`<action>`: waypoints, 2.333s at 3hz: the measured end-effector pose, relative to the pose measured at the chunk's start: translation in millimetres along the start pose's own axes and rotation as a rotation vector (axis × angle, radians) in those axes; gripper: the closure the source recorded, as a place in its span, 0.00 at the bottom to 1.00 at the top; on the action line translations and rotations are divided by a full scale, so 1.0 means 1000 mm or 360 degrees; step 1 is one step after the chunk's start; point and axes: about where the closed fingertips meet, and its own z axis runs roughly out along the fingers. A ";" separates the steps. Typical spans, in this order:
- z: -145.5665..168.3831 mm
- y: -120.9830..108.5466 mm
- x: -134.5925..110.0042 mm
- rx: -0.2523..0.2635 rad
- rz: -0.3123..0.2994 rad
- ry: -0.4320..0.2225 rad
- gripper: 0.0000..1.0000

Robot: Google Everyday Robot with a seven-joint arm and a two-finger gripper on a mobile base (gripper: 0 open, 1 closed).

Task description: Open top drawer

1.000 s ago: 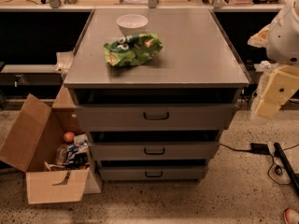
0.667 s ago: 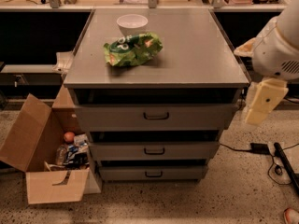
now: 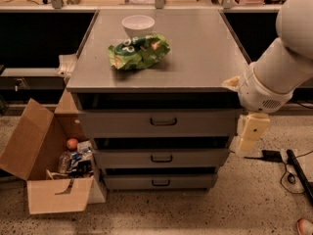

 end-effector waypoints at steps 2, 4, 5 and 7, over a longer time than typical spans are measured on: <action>0.082 0.006 0.001 -0.0166 -0.0082 -0.0028 0.00; 0.103 -0.017 0.003 -0.0121 -0.0145 -0.0046 0.00; 0.146 -0.053 0.007 -0.0083 -0.0181 -0.0081 0.00; 0.201 -0.078 0.014 -0.0121 -0.0128 -0.0082 0.02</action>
Offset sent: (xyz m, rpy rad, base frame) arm 0.0154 0.0239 -0.1124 0.0163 0.1323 0.1002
